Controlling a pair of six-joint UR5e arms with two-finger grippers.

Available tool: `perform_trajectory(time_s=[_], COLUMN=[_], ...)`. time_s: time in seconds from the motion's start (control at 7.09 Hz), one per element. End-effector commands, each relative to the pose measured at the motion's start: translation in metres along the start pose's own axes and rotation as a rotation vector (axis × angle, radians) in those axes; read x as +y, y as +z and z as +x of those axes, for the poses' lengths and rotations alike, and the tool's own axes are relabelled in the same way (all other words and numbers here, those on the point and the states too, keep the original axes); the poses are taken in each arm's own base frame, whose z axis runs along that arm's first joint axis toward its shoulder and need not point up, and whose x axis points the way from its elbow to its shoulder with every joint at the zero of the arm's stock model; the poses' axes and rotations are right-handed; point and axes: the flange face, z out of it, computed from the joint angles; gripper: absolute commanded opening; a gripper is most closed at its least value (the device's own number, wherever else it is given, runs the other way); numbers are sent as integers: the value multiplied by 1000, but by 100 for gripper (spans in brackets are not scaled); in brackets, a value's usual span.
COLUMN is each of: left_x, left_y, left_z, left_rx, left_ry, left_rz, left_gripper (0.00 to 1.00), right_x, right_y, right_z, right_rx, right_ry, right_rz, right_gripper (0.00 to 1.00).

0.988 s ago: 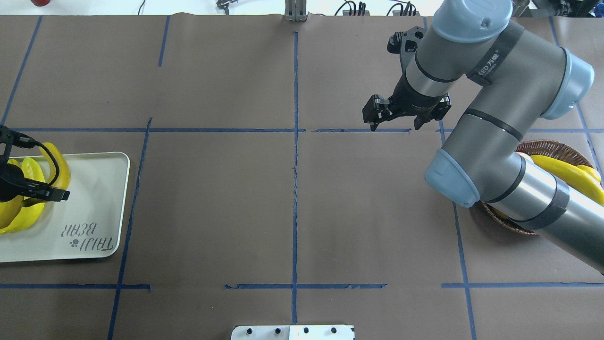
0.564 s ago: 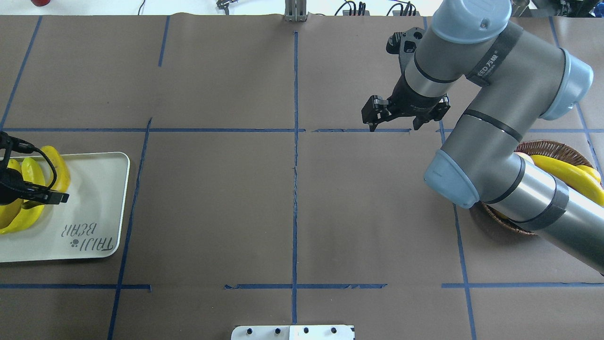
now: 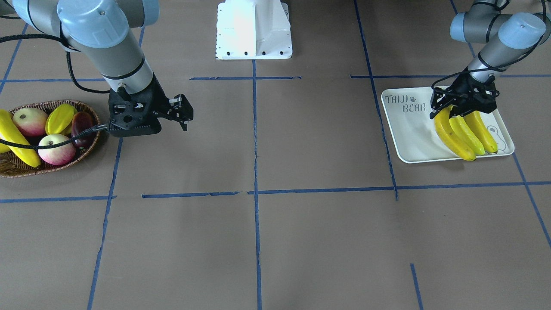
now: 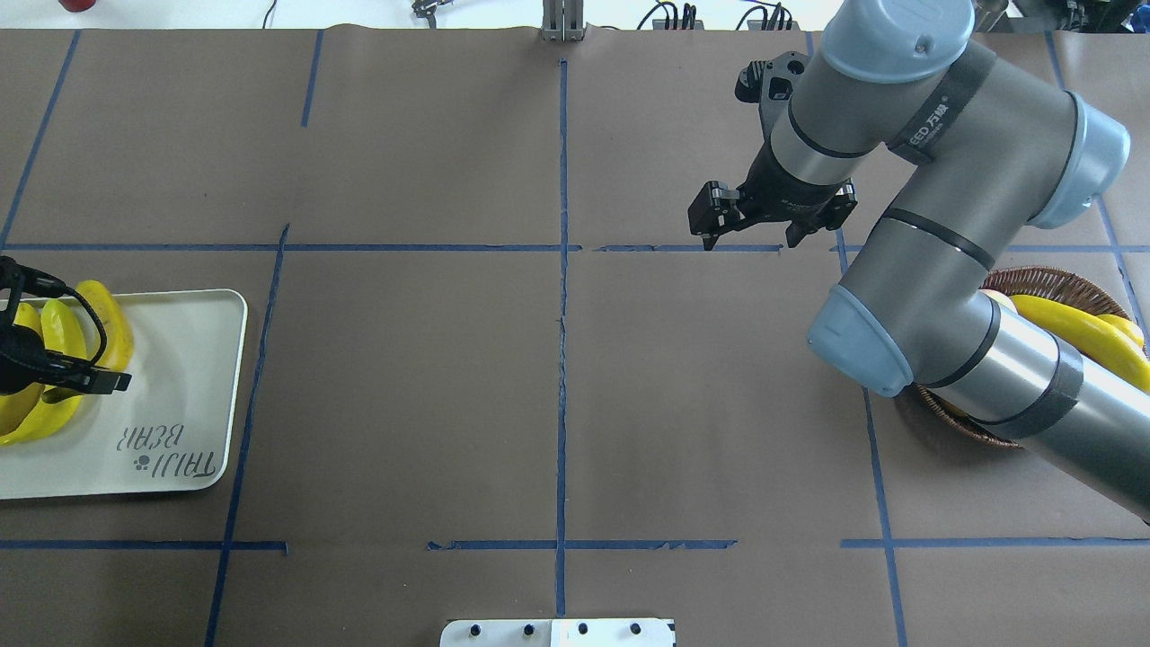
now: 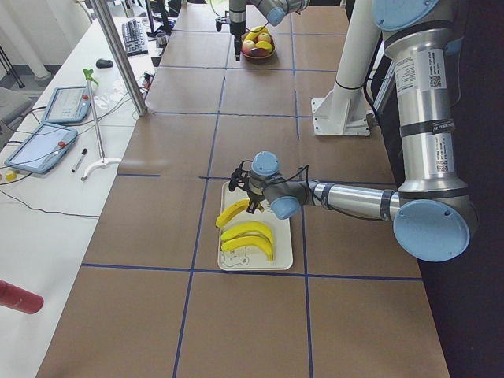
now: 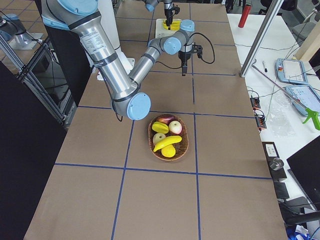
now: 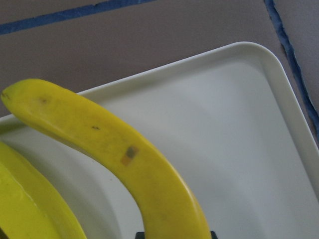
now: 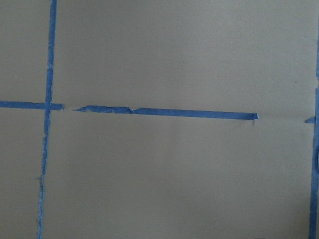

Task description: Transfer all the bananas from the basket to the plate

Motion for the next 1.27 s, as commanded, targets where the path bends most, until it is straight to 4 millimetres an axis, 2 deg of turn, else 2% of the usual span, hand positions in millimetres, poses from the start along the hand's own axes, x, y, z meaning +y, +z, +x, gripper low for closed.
perform_trajectory(time_s=[0.0,0.28,0.42,0.56,0.71,0.99,1.13], left_x=[10,15,16,19,20,20,20], left_y=[-5,-4,-3,3,3,5,6], left_z=[-2,-1,1,5,5,4,3], left_rx=[31,38,41,45,46,43,41], left_ry=[21,31,36,43,43,41,40], left_rz=[13,12,8,-5,-8,-11,-13], left_gripper=[20,23,29,41,48,52,60], right_x=[0,4,5,4,4,5,4], right_y=[-1,6,7,6,6,7,7], right_z=[0,-3,-3,-3,-3,-3,-2], right_rx=[-2,6,6,7,6,6,8], right_ry=[-1,-5,-5,-4,-4,-5,-4], right_rz=[1,-8,-9,-7,-8,-9,-10], right_gripper=[100,100,100,100,100,100,100])
